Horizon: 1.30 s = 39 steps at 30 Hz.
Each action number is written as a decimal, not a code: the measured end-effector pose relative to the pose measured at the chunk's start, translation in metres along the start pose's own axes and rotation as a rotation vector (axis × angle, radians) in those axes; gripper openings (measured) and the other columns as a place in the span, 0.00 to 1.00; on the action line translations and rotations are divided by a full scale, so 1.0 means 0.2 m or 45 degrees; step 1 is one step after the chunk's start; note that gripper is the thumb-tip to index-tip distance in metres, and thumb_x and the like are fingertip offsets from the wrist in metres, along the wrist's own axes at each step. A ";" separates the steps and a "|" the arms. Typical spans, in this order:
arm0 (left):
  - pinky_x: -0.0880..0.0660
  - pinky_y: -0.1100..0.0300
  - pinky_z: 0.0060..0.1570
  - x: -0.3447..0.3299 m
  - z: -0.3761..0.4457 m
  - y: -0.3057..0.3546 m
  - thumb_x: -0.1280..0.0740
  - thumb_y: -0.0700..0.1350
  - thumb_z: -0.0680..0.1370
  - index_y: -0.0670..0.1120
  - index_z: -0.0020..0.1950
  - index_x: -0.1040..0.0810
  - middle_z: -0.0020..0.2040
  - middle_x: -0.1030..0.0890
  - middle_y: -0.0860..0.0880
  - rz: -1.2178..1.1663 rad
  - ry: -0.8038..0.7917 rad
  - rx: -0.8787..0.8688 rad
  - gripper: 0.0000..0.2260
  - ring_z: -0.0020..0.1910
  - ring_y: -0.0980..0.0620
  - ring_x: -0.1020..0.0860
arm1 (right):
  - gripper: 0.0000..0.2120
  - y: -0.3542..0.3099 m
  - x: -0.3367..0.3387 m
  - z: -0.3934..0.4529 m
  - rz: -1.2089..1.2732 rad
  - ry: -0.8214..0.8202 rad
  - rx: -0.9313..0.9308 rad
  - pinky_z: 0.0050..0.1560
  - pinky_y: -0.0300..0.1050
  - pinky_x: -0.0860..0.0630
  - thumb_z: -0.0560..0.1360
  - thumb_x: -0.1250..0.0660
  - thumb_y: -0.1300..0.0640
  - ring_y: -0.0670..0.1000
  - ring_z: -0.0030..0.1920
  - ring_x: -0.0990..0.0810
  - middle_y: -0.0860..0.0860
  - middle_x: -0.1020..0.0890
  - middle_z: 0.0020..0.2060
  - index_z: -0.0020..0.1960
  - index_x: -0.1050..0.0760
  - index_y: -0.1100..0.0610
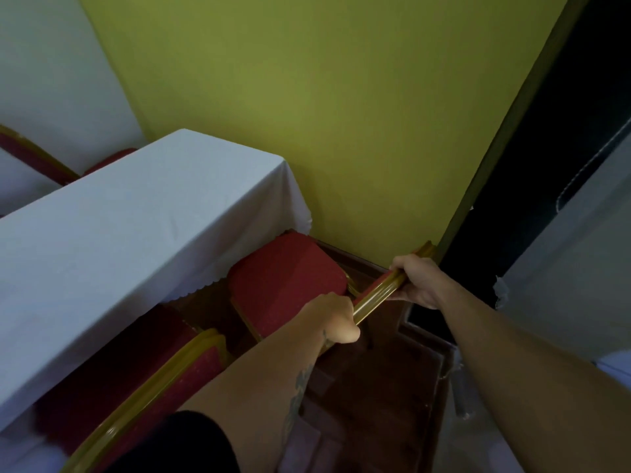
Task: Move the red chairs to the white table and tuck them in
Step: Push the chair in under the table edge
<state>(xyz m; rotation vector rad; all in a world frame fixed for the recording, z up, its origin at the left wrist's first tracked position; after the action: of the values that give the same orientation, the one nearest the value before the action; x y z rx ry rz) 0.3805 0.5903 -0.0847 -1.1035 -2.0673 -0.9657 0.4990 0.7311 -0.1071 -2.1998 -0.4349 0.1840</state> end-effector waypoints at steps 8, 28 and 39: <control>0.21 0.54 0.48 0.06 0.04 -0.09 0.33 0.44 0.77 0.40 0.67 0.23 0.56 0.18 0.42 -0.099 0.035 0.082 0.19 0.53 0.43 0.18 | 0.04 -0.12 -0.17 0.15 -0.133 -0.141 -0.007 0.37 0.60 0.19 0.78 0.37 0.68 0.61 0.47 0.18 0.62 0.24 0.49 0.51 0.31 0.64; 0.21 0.55 0.48 0.20 0.27 -0.43 0.36 0.42 0.78 0.44 0.73 0.32 0.53 0.20 0.46 -0.484 0.029 0.237 0.22 0.50 0.48 0.19 | 0.04 -0.36 -0.58 0.41 -0.331 -0.188 0.091 0.36 0.56 0.17 0.76 0.38 0.68 0.58 0.39 0.17 0.60 0.22 0.43 0.51 0.30 0.65; 0.22 0.54 0.40 0.37 0.33 -0.76 0.34 0.41 0.72 0.48 0.63 0.25 0.44 0.20 0.49 -0.493 0.067 0.268 0.19 0.40 0.49 0.21 | 0.02 -0.43 -0.94 0.52 -0.278 -0.168 0.164 0.38 0.59 0.16 0.76 0.37 0.66 0.55 0.34 0.18 0.57 0.24 0.36 0.46 0.30 0.62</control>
<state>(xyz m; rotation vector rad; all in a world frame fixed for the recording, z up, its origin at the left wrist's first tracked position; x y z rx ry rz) 0.2032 0.6159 -0.1122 -0.5757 -2.3244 -0.9139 0.2743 0.7867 -0.1081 -2.0046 -0.7128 0.2326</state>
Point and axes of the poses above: each hand's wrist, its own z-axis towards the middle knuckle, its own x-axis out of the back of the hand, y = z × x, the point moved 6 cm from there along z, towards the middle knuckle
